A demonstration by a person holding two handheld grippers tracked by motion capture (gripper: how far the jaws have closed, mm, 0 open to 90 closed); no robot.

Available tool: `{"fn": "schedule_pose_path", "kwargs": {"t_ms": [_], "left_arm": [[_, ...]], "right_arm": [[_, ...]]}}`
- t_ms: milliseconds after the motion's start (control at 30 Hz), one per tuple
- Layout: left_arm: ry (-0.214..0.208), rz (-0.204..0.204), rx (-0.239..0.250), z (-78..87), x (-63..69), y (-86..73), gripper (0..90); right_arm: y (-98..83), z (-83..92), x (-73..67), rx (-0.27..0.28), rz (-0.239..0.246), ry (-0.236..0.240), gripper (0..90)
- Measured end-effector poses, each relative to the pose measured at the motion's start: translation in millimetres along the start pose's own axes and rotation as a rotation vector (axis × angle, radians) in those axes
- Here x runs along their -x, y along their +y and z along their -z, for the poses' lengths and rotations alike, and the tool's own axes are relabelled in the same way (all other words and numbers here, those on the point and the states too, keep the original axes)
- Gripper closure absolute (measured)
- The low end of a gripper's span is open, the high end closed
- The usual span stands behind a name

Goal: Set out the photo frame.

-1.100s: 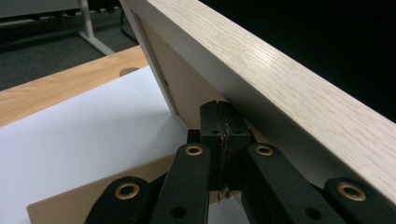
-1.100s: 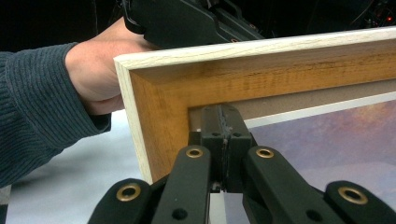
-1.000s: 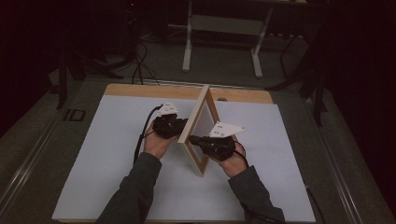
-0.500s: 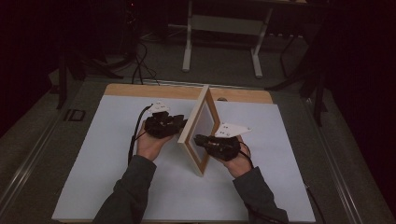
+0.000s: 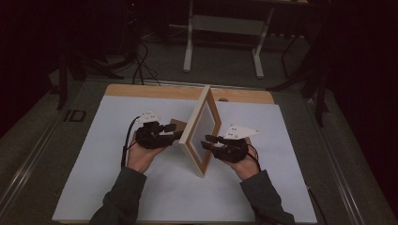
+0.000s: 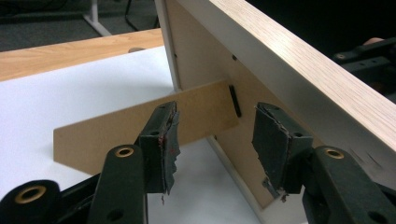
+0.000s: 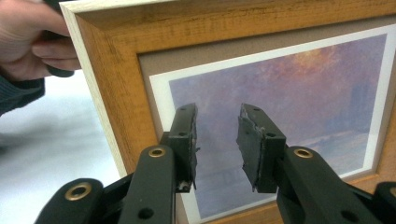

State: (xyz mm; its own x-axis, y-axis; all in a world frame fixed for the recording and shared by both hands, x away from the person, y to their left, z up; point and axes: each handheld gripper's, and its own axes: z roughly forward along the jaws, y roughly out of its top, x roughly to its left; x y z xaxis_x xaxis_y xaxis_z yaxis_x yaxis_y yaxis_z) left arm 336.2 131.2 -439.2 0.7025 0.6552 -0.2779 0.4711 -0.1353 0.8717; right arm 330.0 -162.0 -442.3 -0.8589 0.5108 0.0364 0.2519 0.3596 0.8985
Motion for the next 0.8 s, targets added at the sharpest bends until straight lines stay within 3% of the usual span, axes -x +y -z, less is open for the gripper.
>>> {"fn": "schedule_pose_path", "kwargs": {"t_ms": [367,800], "left_arm": [[-0.004,0.016,-0.007,23.1,6.1,-20.0,41.3],[-0.037,-0.011,-0.017,27.5,38.2,-26.3,27.3]], "right_arm": [[0.2,0.0,0.6,0.001,-0.006,-0.009,62.1],[-0.6,-2.6,2.4,-0.007,-0.021,-0.027,57.4]]}}
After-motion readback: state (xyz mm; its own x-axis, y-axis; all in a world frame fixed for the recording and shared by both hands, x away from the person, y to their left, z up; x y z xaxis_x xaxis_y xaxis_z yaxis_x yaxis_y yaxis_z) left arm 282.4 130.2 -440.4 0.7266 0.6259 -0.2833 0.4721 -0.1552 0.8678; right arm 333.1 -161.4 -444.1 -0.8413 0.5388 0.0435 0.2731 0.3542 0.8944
